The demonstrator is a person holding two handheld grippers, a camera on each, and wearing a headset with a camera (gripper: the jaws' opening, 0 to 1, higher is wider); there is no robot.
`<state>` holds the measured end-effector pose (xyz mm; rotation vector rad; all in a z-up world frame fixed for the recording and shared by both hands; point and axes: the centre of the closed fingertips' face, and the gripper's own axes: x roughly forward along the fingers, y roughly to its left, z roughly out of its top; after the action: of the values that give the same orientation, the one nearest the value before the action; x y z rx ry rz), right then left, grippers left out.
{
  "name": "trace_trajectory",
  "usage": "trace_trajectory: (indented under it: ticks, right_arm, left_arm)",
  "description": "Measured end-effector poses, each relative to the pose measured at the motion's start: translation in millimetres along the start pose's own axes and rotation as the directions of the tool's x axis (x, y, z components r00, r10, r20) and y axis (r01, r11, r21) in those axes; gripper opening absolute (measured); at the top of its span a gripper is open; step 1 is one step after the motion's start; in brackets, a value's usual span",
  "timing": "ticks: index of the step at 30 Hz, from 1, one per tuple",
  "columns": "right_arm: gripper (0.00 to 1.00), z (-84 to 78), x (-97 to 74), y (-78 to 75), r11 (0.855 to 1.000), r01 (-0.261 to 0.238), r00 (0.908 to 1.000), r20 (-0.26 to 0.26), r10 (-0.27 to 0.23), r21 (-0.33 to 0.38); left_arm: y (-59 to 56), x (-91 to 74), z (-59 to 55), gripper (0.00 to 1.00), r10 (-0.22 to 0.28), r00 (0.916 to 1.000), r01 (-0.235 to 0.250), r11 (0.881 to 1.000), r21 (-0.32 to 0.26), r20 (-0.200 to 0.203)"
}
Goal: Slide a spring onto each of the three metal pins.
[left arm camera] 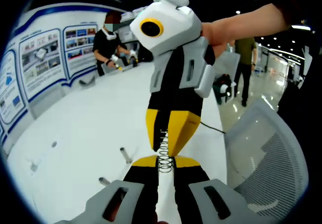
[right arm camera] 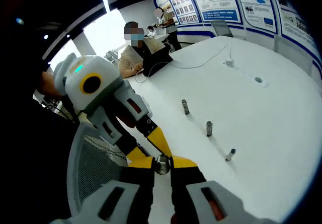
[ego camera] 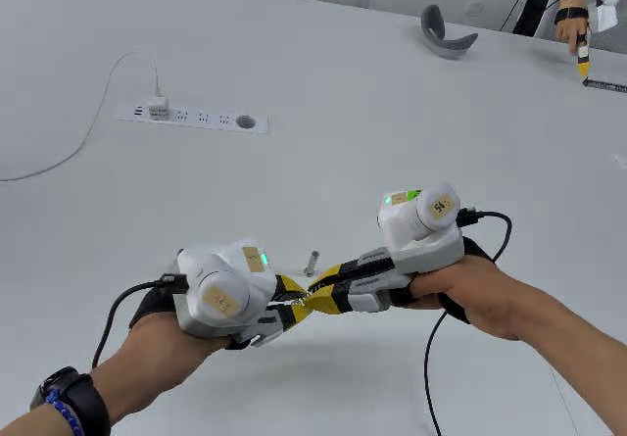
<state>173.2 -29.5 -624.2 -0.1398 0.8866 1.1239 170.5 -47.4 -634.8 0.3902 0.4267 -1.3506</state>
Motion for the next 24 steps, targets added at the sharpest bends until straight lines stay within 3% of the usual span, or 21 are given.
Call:
trace_trajectory:
  ticks: [6,24]
  right_arm:
    - [0.13,-1.4,-0.9,3.8,0.998,-0.018,0.9988,-0.047,0.015,-0.065]
    - [0.13,-5.8,-2.6,8.6,0.99,-0.068,0.9936,-0.097,0.057,-0.121]
  left_arm:
    - [-1.6,-0.1,1.5,0.1,-0.014,0.9999,0.014,1.0,0.007,0.005]
    - [-8.9,-0.2,4.0,0.09,-0.061,0.998,0.06,0.998,0.025,0.017]
